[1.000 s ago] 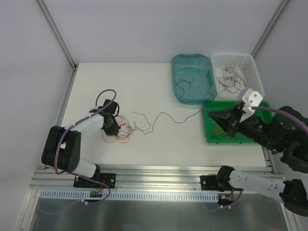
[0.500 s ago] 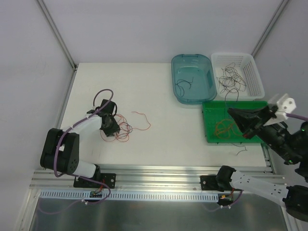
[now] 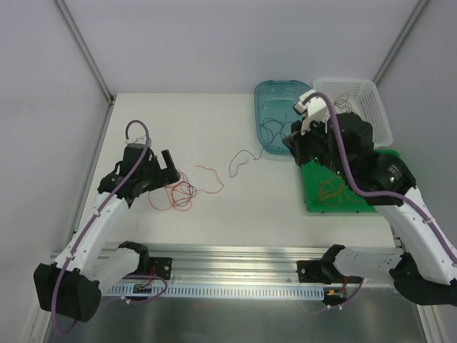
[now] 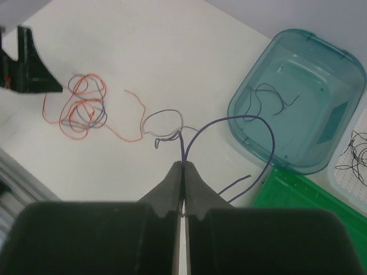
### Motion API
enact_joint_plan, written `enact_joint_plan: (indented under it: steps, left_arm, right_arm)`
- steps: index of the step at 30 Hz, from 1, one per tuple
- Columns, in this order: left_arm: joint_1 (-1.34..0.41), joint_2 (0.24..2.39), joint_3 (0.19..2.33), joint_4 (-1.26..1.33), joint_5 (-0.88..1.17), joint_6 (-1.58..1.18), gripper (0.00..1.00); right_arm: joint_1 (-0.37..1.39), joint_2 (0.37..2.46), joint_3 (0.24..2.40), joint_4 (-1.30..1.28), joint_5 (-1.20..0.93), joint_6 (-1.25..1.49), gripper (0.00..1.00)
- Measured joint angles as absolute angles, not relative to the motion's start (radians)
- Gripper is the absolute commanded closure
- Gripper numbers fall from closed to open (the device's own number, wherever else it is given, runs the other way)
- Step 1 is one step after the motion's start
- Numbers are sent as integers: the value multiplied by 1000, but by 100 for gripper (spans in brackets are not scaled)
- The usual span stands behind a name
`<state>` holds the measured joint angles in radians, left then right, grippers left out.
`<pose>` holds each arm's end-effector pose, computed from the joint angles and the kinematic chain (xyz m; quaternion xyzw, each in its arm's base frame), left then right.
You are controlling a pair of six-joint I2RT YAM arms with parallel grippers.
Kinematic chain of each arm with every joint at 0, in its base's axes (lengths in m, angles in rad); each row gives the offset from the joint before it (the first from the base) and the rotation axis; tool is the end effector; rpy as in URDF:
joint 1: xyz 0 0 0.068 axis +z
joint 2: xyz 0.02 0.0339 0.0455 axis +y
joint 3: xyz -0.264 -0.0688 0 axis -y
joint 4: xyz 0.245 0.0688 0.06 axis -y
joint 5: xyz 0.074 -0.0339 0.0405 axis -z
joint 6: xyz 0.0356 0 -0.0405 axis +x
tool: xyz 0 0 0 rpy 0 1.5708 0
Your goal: Untangle the cables
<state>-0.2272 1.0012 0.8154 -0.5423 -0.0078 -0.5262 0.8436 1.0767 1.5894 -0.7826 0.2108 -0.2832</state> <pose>0.2059 -0.0473 0.2766 -0.1375 0.9021 -0.1471 0.3816 0.1277 0.1323 0.4894 -0.3688 0.7031 0.0861 0.6018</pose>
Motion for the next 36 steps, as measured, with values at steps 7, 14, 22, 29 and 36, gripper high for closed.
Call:
enact_joint_plan:
  steps: [7, 14, 22, 29, 36]
  left_arm:
    - [-227, 817, 804, -566, -22, -364, 1]
    - [-227, 684, 682, -540, -96, -305, 1]
    - [-227, 706, 673, -531, -155, -296, 1]
    - [-227, 720, 673, -528, -158, -296, 1]
    - [-227, 735, 673, -528, -163, -295, 1]
  right_arm:
    - [622, 1202, 1794, -735, 48, -243, 99]
    - [466, 1332, 1898, -599, -108, -197, 99]
    - [238, 1491, 1980, -397, -333, -61, 99]
    - [112, 1598, 2044, -225, -469, 38, 99]
    - [62, 1712, 2046, -107, -477, 53, 99]
